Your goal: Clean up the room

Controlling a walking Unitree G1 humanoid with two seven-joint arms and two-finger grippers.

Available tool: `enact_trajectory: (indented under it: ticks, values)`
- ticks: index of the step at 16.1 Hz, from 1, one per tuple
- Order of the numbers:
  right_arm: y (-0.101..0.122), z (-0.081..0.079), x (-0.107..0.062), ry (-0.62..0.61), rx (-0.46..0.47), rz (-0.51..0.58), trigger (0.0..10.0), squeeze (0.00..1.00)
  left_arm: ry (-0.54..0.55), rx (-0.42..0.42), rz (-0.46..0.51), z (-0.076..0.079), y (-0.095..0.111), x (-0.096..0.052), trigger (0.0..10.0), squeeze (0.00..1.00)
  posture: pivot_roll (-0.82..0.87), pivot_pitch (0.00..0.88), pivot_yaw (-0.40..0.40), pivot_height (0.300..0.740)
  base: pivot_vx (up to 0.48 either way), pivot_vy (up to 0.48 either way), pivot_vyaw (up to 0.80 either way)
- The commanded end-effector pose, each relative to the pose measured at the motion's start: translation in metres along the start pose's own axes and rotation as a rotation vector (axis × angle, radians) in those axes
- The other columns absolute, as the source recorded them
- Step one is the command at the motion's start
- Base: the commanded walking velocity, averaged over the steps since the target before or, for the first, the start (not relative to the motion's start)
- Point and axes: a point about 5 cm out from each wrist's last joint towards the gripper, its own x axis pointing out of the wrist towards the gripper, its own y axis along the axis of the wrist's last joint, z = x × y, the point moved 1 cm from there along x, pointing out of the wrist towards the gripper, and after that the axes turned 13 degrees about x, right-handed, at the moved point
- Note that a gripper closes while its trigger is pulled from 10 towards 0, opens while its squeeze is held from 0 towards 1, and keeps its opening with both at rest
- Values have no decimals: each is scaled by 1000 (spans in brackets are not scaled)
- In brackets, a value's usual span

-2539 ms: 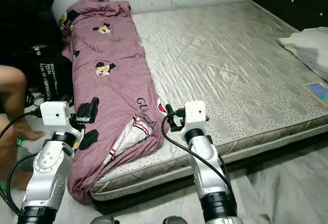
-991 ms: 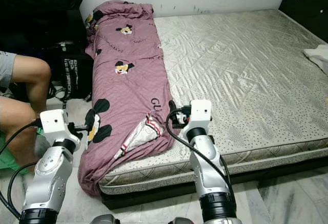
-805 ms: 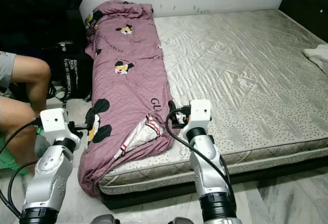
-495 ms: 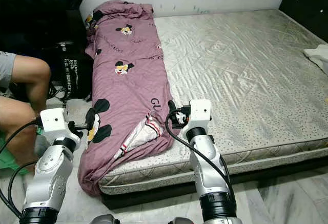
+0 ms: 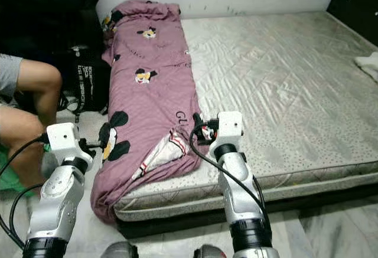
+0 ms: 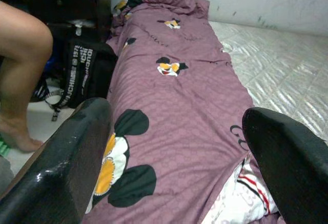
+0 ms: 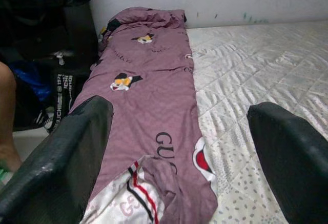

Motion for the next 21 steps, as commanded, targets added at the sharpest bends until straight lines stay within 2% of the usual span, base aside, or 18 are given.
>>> enact_trajectory:
  ticks: [1,4,14,18,21]
  values:
    - [-1,0,1,3,-5,-8,10000,0,-2,10,-15,0,-1,1,10000,0,40,4,19,640,0,0,0]
    - [-1,0,1,5,-7,-6,10000,0,-2,12,-14,0,-1,2,10000,0,40,3,18,607,0,0,0]
    - [-2,-2,3,16,-15,-14,10000,0,6,24,-10,-1,0,4,10000,0,43,0,20,607,0,0,0]
    - [-3,-3,2,26,-16,-13,10000,0,4,26,-9,-1,-1,3,10000,0,43,0,20,568,0,0,0]
    - [-4,-3,1,27,-16,-13,10000,0,0,26,-9,0,-1,3,10000,0,42,0,21,563,0,0,0]
